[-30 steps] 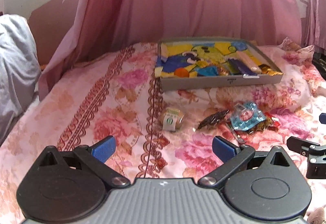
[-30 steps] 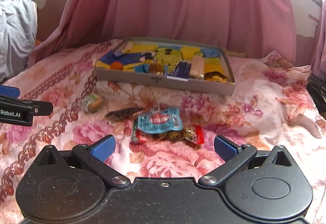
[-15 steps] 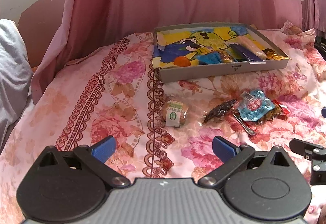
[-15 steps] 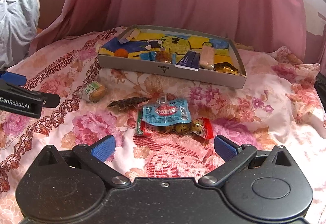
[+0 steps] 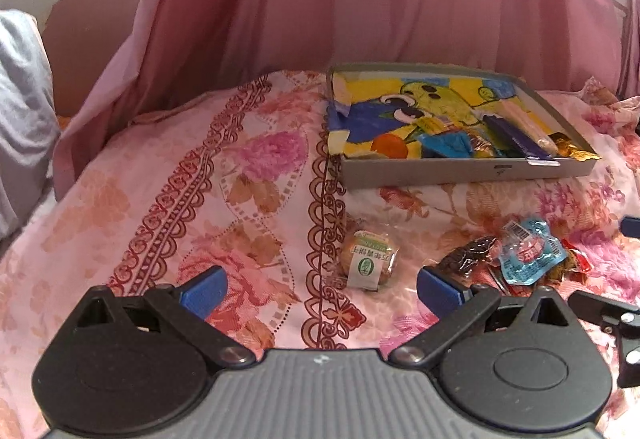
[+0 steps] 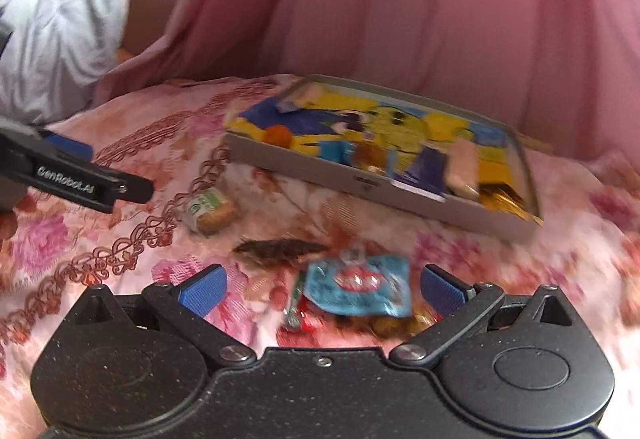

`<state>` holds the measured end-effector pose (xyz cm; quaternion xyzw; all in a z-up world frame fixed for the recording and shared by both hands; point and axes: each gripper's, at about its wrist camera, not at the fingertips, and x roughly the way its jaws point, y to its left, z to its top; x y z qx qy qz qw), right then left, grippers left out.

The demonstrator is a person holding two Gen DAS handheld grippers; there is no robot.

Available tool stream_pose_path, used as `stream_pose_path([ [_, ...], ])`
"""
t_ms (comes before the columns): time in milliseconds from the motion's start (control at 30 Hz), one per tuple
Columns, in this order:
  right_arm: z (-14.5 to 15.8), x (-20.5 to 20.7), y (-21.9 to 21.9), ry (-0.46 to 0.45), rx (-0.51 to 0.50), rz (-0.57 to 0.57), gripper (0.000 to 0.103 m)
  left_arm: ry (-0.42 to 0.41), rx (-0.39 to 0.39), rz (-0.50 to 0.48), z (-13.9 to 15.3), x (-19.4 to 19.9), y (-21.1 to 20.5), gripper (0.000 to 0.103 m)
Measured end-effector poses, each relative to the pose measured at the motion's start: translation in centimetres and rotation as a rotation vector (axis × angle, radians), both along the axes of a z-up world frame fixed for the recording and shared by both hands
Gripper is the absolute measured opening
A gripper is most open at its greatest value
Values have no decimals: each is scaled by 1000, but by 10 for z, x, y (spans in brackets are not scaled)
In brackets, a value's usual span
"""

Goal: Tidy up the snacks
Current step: 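Grasp the brown dried-fish strip with the right tool while the left tool grasps the round pastry packet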

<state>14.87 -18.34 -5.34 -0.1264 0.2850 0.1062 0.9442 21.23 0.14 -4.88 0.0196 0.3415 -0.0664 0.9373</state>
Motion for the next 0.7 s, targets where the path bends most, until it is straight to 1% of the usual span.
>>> stream_pose_path([
  [167,-22,29,8,2,-70,89,102,69,-8,-34,-14,19,-3,103],
  [300,-40,48,9,26,-102,113,102,57,-53,-36,-26,29,-5,103],
  [400,-52,54,15,2,-168,121,101,48,-66,-49,-35,40,-7,103],
  [467,-59,57,21,-11,-231,135,98,46,-69,-63,-38,46,-10,103],
  [567,-70,59,30,-33,-326,166,94,47,-60,-102,-44,55,-15,103],
  [700,-76,60,37,-69,-367,188,91,51,-27,-132,-54,62,-21,103],
])
